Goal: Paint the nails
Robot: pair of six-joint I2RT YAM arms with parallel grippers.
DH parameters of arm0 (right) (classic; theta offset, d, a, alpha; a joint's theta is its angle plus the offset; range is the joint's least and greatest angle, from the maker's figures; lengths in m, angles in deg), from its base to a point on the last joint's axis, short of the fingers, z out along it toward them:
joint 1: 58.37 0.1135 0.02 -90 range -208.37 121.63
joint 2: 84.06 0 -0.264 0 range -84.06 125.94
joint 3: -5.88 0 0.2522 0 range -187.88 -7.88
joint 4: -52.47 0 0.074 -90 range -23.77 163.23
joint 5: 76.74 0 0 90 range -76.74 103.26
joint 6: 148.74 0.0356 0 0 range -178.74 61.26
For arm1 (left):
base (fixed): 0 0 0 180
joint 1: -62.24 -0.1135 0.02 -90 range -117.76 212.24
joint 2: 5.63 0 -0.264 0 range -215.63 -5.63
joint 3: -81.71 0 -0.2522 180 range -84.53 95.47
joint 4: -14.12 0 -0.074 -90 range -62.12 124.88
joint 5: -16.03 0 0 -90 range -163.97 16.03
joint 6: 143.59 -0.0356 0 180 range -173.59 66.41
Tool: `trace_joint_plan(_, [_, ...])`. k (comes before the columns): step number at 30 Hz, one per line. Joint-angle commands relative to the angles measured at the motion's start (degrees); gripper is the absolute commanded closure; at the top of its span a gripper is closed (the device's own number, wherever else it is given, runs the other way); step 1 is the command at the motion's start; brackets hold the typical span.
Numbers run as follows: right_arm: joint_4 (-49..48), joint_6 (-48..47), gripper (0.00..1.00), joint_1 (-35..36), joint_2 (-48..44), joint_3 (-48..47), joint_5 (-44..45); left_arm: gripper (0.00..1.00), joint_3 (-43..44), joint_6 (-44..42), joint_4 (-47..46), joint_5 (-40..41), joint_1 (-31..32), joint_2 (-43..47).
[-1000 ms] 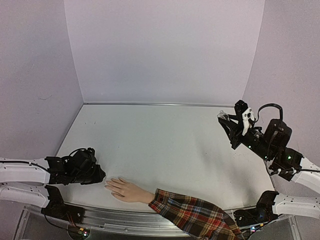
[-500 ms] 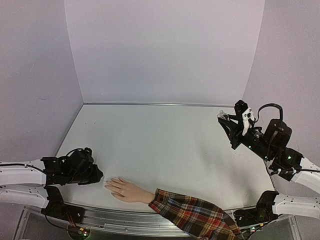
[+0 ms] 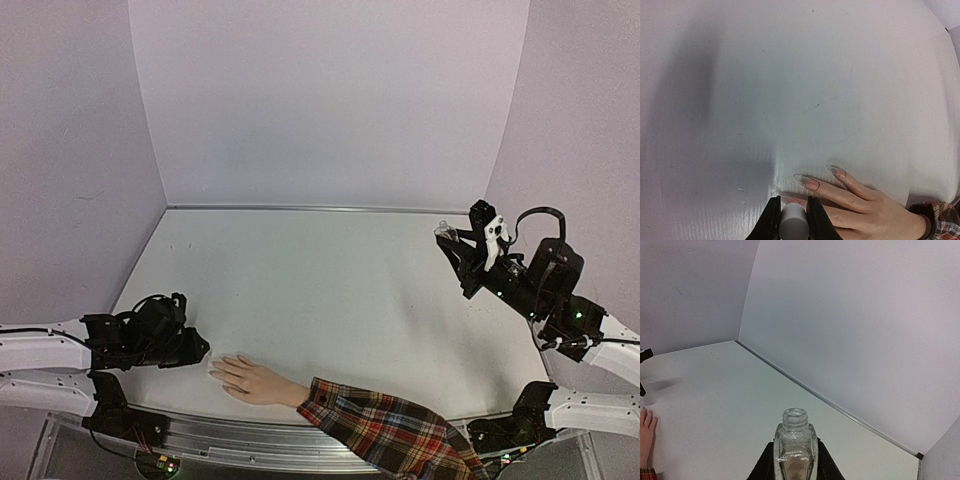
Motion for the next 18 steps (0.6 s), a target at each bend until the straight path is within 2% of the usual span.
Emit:
trace_joint_plan(1, [-2.7,0.9,1.0,-0.2,-0.4,-0.1,-0.8,1.0,1.9,-1.4,-3.5,-1.1,0.3,-0.7])
trace_joint_plan(18, [-2.9,1.0,1.0,-0.2,-0.1,-0.3,-0.9,1.0,0.6,-0.1,-2.4,-1.0,0.3,-1.6])
